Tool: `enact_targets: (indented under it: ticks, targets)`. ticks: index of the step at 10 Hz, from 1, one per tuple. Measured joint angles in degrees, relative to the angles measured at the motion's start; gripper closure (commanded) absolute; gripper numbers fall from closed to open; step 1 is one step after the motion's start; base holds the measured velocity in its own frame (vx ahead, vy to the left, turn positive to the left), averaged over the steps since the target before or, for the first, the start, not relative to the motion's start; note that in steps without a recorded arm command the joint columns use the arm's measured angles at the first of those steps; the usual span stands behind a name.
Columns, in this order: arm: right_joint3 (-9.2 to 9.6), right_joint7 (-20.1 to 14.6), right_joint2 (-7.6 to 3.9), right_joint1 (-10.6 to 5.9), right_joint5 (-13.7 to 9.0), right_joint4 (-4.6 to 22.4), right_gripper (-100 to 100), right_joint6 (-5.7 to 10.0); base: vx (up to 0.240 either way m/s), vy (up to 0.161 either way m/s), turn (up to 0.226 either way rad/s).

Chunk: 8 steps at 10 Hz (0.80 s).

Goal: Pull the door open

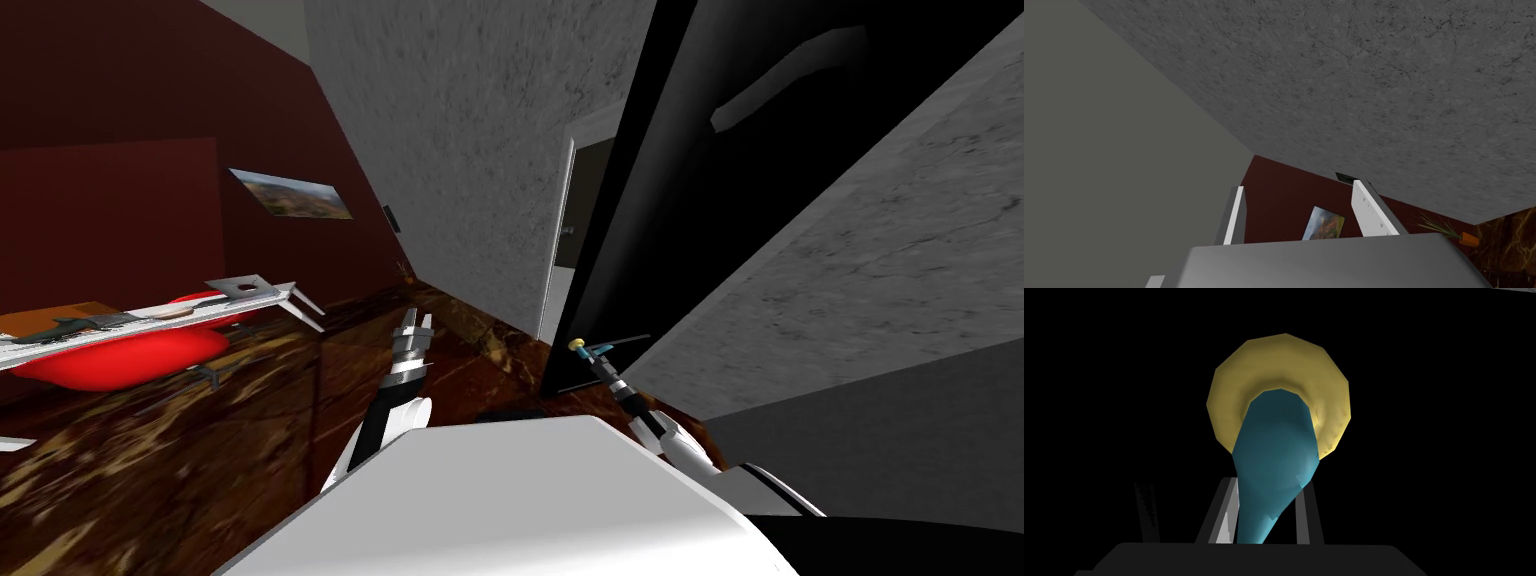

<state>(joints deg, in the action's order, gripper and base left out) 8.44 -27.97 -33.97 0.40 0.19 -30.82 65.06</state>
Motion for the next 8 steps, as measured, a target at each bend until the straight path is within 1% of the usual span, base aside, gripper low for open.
enact_targets:
  ticks: [2, 3, 4, 5, 6, 8]
  targets:
    - [0.23, -0.37, -0.38, -0.32, 0.08, 2.66, 100, 2.45, -0.147, -0.069, 0.15]
    - [0.21, -0.5, -0.71, 0.62, 0.01, 1.84, 100, 2.8, -0.061, -0.044, 0.03]
    - [0.32, -0.53, -0.63, 0.8, 0.06, 1.7, 100, 2.81, -0.138, -0.058, 0.163]
    - [0.29, -0.61, -0.78, 0.9, -0.02, 2.07, 100, 3.24, -0.193, -0.096, 0.235]
    - [0.24, -0.68, -0.98, 1.11, -0.11, 2.34, 100, 3.86, -0.159, -0.085, 0.131]
    - [0.35, -0.8, -1.26, 1.99, -0.15, 1.74, 100, 4.48, -0.181, -0.103, 0.16]
